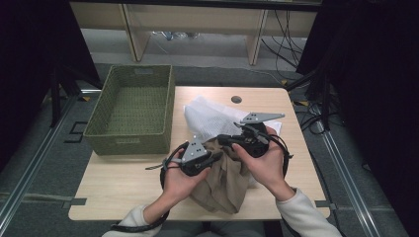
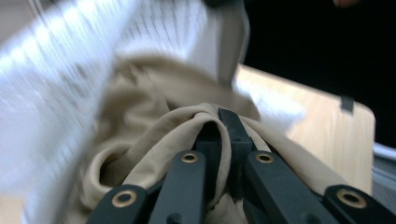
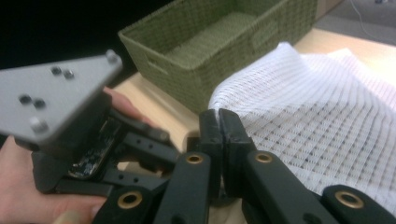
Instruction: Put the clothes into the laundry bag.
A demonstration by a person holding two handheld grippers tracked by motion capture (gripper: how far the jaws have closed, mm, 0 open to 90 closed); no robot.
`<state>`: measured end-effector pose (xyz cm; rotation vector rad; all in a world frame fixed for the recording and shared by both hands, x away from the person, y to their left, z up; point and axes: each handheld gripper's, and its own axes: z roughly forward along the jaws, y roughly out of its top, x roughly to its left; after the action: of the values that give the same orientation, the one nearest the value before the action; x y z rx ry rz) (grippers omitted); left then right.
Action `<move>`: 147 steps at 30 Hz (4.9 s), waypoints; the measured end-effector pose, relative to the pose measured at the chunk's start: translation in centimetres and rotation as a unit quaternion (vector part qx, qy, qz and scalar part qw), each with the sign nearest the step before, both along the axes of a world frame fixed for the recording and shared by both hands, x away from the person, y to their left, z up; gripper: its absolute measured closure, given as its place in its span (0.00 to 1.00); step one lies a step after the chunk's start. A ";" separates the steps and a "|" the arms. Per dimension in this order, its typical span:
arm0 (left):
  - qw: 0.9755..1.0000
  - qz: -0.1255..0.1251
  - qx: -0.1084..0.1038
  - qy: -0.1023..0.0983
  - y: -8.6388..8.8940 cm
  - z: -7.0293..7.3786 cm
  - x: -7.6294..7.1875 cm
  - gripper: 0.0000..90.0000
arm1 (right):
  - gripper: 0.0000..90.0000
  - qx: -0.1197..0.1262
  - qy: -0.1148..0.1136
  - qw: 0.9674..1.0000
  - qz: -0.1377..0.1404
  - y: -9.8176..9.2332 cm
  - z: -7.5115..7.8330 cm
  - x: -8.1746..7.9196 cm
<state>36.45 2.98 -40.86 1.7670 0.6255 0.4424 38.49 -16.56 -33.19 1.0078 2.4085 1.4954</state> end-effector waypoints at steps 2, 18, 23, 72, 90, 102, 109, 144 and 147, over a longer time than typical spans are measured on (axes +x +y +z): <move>0.999 0.010 -0.011 -0.039 -0.3 1.1 -0.2 0.97 | 1.00 0.015 0.004 1.000 -0.010 -0.2 0.6 -0.5; 0.996 0.037 0.071 -0.024 -3.3 -5.5 3.6 0.85 | 1.00 0.019 0.012 0.999 -0.038 -1.2 -0.1 0.8; 0.998 0.036 0.059 -0.013 -2.5 -4.6 3.0 0.66 | 1.00 0.018 0.012 0.999 -0.041 -1.5 0.0 0.8; 0.992 -0.040 0.050 0.110 -0.9 -4.9 -1.0 0.97 | 1.00 0.001 0.007 1.000 -0.011 -0.3 -0.4 0.6; 0.995 0.050 0.075 0.032 -2.3 -4.5 4.9 0.95 | 1.00 0.019 0.009 1.000 -0.020 -0.8 0.0 0.5; 0.995 0.056 0.065 0.043 -1.9 -5.6 4.9 0.74 | 1.00 0.015 0.023 0.999 -0.034 -1.1 -0.6 1.1; 0.995 0.056 0.064 0.042 0.0 -4.3 3.1 0.43 | 1.00 0.010 0.023 0.999 -0.041 -1.3 -0.6 1.2; 0.987 -0.010 0.152 0.044 -4.3 -6.4 -2.2 0.17 | 1.00 -0.004 0.014 0.999 -0.039 -1.2 -0.6 1.3; 0.981 -0.005 0.186 0.047 -4.9 -7.4 -1.6 0.21 | 1.00 0.006 0.021 0.999 -0.032 -1.2 -0.6 1.3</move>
<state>34.85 -1.88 -48.31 2.1555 0.6279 0.4952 39.80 -17.74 -33.83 1.1196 2.3734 1.4825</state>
